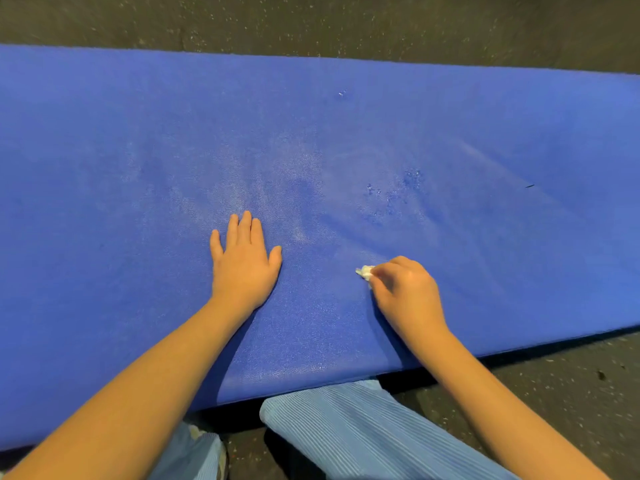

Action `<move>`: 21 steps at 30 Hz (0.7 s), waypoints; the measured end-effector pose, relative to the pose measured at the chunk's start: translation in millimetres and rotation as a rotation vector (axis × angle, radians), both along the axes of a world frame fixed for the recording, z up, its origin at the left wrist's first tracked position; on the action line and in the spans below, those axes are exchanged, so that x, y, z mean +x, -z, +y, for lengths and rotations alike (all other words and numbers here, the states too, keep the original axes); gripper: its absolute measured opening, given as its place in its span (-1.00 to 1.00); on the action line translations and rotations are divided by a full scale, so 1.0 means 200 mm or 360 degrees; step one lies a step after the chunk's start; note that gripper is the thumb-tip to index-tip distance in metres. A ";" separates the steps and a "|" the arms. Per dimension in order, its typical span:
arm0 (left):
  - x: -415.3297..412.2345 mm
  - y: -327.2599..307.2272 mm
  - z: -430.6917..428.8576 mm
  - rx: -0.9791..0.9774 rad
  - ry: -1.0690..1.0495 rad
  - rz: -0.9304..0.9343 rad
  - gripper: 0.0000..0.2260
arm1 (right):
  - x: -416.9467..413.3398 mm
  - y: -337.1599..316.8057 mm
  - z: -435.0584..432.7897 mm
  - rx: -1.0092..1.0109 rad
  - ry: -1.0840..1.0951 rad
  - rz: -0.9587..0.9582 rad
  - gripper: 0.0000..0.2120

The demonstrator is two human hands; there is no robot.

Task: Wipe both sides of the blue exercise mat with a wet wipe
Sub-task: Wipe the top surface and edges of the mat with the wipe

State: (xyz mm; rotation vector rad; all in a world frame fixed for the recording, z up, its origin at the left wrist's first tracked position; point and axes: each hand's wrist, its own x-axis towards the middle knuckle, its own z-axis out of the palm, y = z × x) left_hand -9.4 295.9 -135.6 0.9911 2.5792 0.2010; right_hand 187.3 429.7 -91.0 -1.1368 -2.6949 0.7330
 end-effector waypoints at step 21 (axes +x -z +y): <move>0.00 0.03 0.01 0.0058 -0.0022 -0.0008 -0.45 | -0.23 0.16 0.14 0.0164 -0.0172 0.0193 -0.83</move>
